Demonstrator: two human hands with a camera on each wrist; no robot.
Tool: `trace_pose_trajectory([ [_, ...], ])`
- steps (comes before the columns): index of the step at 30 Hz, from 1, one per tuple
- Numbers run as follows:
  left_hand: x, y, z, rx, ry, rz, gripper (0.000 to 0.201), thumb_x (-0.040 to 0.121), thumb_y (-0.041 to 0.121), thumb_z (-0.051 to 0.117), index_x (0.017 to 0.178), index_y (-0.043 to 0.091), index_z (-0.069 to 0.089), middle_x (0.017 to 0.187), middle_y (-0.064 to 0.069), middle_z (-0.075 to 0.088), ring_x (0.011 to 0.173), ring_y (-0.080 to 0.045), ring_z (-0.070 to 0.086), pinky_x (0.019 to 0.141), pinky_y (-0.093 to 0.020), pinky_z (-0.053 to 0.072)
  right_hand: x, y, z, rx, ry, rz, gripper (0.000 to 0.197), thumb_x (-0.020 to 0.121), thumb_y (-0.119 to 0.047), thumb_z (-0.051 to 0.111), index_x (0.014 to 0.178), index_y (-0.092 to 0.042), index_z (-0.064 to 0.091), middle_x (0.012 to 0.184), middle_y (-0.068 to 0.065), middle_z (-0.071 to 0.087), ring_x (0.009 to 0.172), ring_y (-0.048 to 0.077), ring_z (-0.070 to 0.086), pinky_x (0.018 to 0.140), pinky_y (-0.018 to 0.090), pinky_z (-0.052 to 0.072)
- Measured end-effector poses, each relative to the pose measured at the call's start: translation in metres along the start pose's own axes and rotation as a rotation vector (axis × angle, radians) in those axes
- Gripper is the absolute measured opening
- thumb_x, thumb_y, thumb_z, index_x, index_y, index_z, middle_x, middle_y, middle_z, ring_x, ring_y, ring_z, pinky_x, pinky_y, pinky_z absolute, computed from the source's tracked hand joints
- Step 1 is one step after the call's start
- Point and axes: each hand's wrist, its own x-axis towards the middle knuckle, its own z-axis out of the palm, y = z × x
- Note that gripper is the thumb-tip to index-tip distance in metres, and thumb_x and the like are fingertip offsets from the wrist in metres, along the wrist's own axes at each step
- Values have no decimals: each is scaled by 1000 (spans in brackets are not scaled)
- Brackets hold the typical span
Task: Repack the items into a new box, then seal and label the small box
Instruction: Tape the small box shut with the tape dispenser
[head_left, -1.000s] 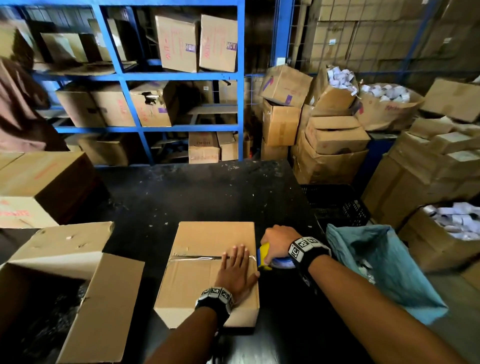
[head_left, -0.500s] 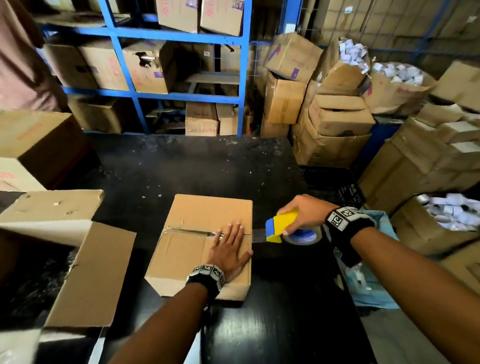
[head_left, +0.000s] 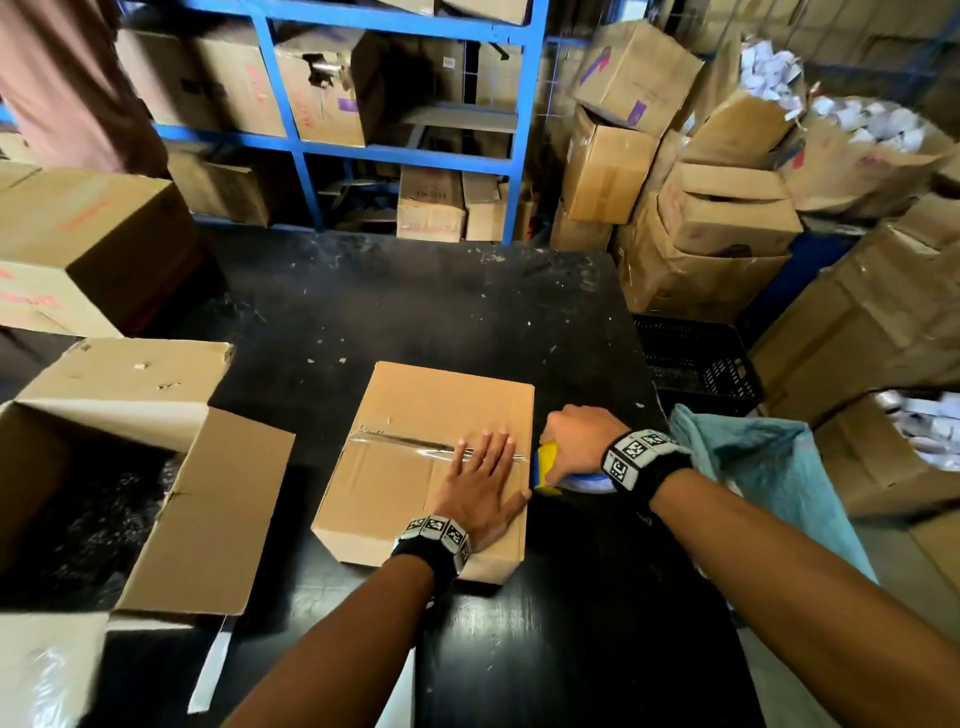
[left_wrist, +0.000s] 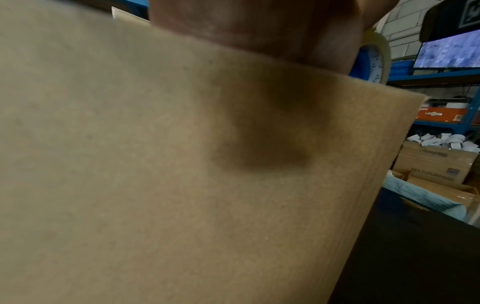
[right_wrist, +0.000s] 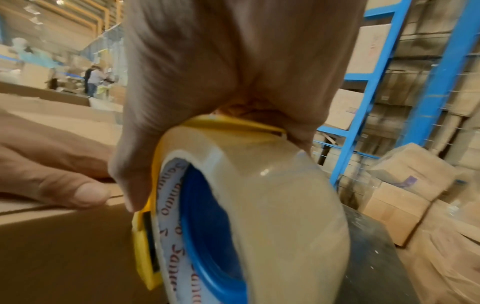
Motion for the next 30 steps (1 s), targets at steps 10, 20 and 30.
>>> trace_pose_trajectory([
  [10,-2,1,-2,-22,1,-6,76,97,61,18,157,15,10,166,-2,2,153,-23,1,122,-52,0,-2,12,79,44,-159,113,76,52,-66,82,112,-22,70,112,8,72,103,28,70,80,34,55],
  [20,45,19,-14,-77,-64,-144,73,99,51,26,157,9,7,165,-10,-2,152,-30,-2,122,-53,4,-9,34,81,273,-74,93,47,72,-58,58,106,-29,70,106,6,74,101,28,70,78,32,54],
  [30,55,39,-21,-47,-206,-260,112,85,58,58,154,4,-12,161,-15,-20,148,-37,-19,117,-63,-7,-18,39,119,358,-80,116,65,84,-27,57,147,-36,48,140,8,61,126,31,58,100,39,51],
])
